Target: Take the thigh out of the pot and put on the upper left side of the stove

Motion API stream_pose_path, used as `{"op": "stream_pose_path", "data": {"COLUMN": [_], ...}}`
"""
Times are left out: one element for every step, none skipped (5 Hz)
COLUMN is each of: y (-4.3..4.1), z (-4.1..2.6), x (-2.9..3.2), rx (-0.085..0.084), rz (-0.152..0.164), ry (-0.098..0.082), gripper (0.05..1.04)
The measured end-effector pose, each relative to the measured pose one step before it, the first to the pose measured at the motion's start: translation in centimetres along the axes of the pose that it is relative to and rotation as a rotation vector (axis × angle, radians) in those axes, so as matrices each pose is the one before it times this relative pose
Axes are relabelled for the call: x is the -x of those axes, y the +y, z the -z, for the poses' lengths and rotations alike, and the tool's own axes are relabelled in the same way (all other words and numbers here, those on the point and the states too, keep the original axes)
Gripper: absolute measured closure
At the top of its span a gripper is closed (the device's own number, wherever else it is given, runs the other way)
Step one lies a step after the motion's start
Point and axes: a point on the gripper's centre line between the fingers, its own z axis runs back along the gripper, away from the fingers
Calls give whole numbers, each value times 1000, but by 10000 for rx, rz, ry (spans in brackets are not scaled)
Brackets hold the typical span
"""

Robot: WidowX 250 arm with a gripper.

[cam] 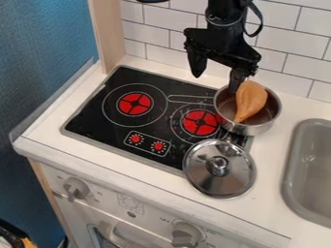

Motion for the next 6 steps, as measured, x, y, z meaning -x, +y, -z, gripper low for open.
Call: {"op": "stream_pose_path", "data": {"y": [-105,-1158,-1445,-822,-62,-130], "z": [1193,733,1367,1092,446,1055], "x": [648,107,-599,-709,-607,-329], "rx": [-5,45,-44,185,-18,-10], "rz": [-24,-6,180,91,-42,75], "ry": [413,514,354,113,13,184], "gripper": [84,84,84,84,84,84]}}
